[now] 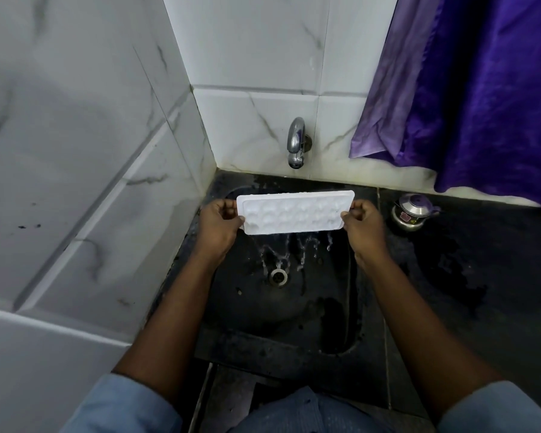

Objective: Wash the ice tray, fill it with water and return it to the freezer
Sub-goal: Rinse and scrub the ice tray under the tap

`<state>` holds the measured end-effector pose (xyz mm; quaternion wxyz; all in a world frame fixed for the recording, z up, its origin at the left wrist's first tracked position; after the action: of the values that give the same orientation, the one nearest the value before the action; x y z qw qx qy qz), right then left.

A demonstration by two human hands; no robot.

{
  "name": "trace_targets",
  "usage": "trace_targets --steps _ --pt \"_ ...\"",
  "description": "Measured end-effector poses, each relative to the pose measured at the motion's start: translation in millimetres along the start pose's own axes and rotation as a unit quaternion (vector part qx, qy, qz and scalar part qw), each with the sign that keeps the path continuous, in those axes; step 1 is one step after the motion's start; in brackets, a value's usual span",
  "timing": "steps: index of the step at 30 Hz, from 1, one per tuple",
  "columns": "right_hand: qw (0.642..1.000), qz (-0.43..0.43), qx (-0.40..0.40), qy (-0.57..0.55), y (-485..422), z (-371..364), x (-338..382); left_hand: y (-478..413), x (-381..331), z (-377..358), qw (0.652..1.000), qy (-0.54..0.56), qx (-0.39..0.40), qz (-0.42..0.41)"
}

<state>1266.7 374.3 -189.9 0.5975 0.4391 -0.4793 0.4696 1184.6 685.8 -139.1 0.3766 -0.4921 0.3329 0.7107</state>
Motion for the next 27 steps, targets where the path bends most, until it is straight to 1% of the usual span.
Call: trace_targets --steps 5,9,13,16,20,23,27 --pt "0.998 0.059 -0.005 0.015 2 2 12 4 -7 7 0.997 -0.05 -0.015 -0.049" --pt "0.985 0.144 -0.011 0.096 5 8 23 7 -15 11 0.99 -0.104 -0.019 -0.091" --pt "0.967 0.205 -0.028 0.15 10 18 30 12 -18 17 0.983 -0.131 -0.019 -0.124" --pt "0.959 0.227 -0.038 0.163 14 22 33 20 -29 20 0.976 -0.148 -0.024 -0.16" --pt "0.954 0.26 -0.04 0.146 20 26 38 30 -45 24 0.95 -0.212 -0.049 -0.223" --pt "0.953 0.268 -0.04 0.138 22 27 39 33 -49 28 0.942 -0.23 -0.062 -0.238" --pt "0.952 0.271 -0.041 0.137 22 28 39 34 -49 30 0.942 -0.225 -0.065 -0.239"
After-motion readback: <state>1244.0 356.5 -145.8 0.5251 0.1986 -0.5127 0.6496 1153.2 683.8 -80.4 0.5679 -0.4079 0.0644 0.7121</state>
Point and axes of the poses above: each hand's wrist, its own y-axis away from the middle knuckle, its own z-axis out of the back of the hand, x = y × z, the point moved 6 cm from there along -y, towards the middle knuckle, and after that the axes turned 2 degrees about z, right-handed, at the moved point
